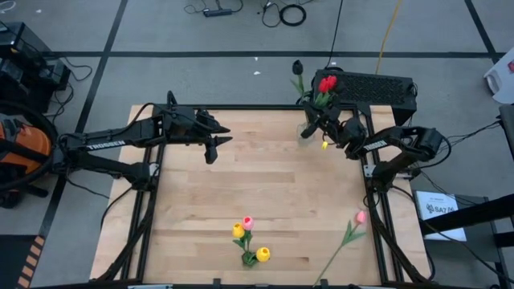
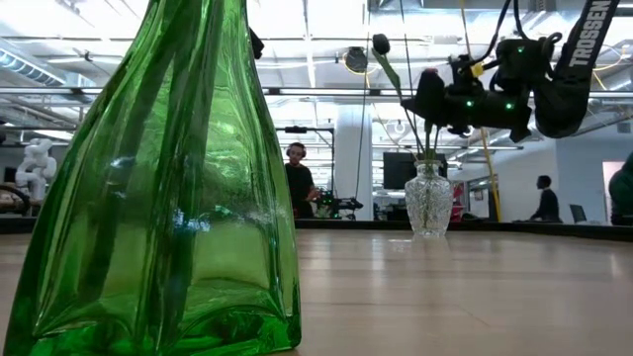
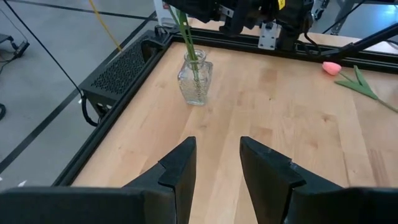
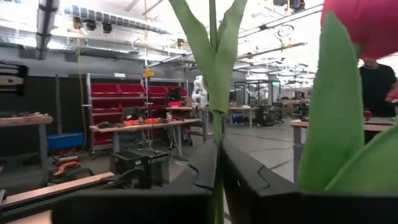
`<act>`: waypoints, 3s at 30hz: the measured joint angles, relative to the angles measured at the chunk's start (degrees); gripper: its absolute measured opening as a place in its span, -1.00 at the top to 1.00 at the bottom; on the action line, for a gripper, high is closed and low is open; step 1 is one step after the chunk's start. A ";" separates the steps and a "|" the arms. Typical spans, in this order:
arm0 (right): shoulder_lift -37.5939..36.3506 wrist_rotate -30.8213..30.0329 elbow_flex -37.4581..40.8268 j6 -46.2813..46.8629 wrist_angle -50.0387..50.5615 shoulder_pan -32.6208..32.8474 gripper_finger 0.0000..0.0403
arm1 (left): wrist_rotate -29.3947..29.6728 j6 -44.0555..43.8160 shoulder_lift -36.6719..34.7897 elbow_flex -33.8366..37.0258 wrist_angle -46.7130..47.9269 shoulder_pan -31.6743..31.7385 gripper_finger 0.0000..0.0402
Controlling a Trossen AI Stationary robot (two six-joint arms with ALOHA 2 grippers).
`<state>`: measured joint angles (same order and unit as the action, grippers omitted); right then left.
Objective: Sort flowers into vase by color
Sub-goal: Put the black flower into the transparent vase, then adjust the black flower in the transparent vase
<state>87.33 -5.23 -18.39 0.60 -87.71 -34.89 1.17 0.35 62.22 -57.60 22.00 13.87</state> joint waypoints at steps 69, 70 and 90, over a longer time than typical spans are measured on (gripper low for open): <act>13.21 -55.08 -74.86 28.68 139.40 19.92 1.00 | 6.54 3.47 -3.10 0.02 11.61 5.25 0.34; 12.73 -55.09 -74.86 28.73 139.37 20.40 1.00 | 6.54 3.53 -3.12 0.02 11.58 5.25 0.34; 20.49 -39.61 -74.77 26.08 130.40 16.66 1.00 | 4.66 4.95 -3.11 0.02 11.93 5.25 0.34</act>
<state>107.82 -44.84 -93.17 26.68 42.70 -18.23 5.83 5.30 59.10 -57.58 33.93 19.11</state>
